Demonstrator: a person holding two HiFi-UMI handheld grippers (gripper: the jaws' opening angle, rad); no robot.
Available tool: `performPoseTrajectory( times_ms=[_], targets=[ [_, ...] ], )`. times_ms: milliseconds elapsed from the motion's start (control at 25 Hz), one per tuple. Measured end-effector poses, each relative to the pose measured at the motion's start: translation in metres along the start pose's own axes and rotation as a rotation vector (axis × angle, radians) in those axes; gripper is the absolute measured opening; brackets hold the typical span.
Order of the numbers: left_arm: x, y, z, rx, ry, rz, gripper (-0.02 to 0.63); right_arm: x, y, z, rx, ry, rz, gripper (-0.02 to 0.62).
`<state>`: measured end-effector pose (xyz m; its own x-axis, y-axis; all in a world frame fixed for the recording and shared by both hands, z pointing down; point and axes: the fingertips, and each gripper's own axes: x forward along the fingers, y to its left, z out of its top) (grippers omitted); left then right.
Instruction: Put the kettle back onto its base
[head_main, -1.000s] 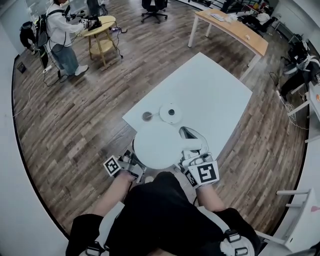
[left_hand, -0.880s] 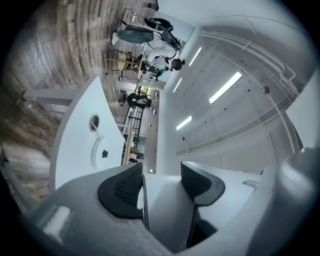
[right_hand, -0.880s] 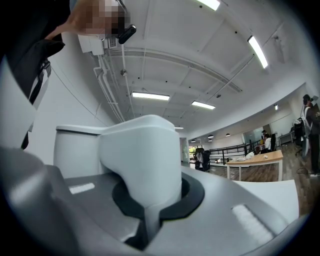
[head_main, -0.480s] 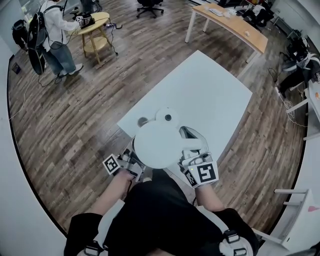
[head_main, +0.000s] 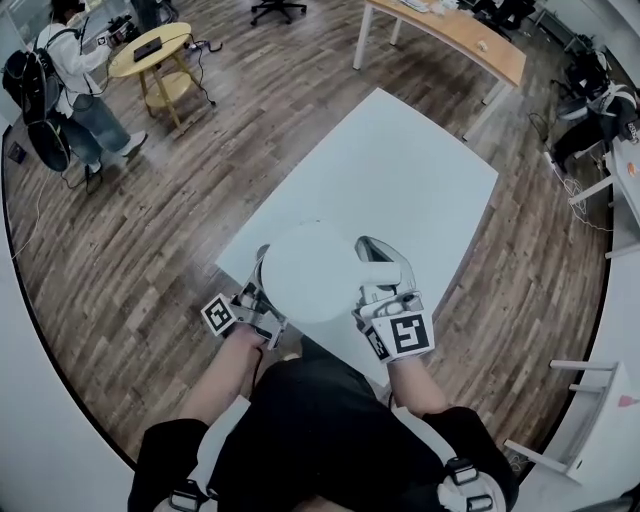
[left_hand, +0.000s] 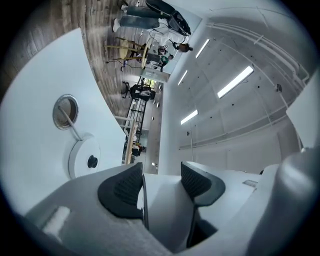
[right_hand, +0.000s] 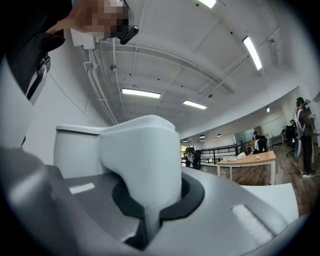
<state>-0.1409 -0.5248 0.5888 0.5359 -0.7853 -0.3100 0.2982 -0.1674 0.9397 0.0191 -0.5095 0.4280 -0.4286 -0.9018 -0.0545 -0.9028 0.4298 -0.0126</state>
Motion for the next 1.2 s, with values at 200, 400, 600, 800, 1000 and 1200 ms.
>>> performPoseTrajectory(
  times_ms=[200, 400, 600, 800, 1000, 1200],
  targets=[
    [0.024, 0.014, 0.004, -0.001, 0.023, 0.019, 0.238, 0.012, -0.024, -0.008, 0.011, 0.011, -0.034, 0.005],
    [0.049, 0.033, 0.017, 0.002, 0.036, 0.049, 0.238, 0.033, -0.046, -0.022, 0.021, 0.015, -0.077, 0.005],
    [0.082, 0.05, 0.035, 0.029, 0.049, 0.08, 0.238, 0.06, -0.07, -0.032, 0.021, 0.013, -0.106, 0.005],
    [0.102, 0.064, 0.045, 0.043, 0.066, 0.11, 0.238, 0.075, -0.085, -0.04, 0.027, 0.024, -0.126, 0.005],
    [0.112, 0.077, 0.055, 0.109, 0.114, 0.154, 0.238, 0.086, -0.096, -0.055, 0.032, 0.029, -0.146, 0.005],
    [0.109, 0.076, 0.072, 0.26, 0.082, 0.231, 0.239, 0.086, -0.098, -0.069, 0.004, 0.04, -0.153, 0.005]
  ],
)
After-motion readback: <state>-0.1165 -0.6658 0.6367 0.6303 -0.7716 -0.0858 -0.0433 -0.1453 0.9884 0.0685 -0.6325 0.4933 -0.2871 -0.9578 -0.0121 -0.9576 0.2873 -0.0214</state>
